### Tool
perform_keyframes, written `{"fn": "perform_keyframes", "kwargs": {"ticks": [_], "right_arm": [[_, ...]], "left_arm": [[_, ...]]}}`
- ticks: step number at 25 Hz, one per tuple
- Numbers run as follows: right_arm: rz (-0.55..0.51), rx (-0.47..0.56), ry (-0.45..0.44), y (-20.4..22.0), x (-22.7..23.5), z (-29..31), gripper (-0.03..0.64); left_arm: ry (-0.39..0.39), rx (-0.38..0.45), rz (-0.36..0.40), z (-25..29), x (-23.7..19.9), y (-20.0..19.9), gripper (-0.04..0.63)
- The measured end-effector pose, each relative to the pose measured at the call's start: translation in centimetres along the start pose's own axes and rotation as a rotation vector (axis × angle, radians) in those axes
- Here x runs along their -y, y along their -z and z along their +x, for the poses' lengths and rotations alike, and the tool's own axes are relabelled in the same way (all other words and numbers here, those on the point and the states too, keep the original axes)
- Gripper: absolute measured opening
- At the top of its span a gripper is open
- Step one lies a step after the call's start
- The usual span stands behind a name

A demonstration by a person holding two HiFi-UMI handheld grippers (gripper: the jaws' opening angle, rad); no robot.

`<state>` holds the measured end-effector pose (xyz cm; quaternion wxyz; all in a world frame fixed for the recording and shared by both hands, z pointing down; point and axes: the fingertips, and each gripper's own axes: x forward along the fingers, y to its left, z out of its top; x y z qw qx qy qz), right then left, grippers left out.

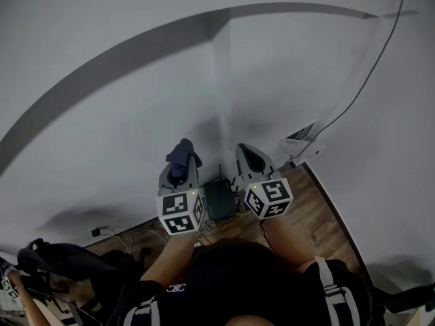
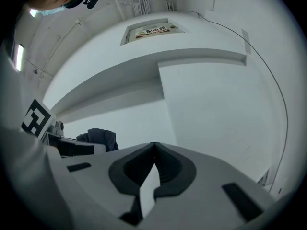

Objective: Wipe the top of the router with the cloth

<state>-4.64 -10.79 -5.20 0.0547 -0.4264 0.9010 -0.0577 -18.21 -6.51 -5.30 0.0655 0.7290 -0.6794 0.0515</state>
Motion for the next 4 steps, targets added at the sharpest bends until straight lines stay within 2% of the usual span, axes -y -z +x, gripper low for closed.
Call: {"fn": "perform_keyframes", "kwargs": {"ticks": [4], "right_arm": [[0.007,-0.009,0.007,-0.2,1.9,1.3,0.0]], "left_arm": [[0.005,-0.018,0.015,2.2,0.8,-0.2,0.057]]}}
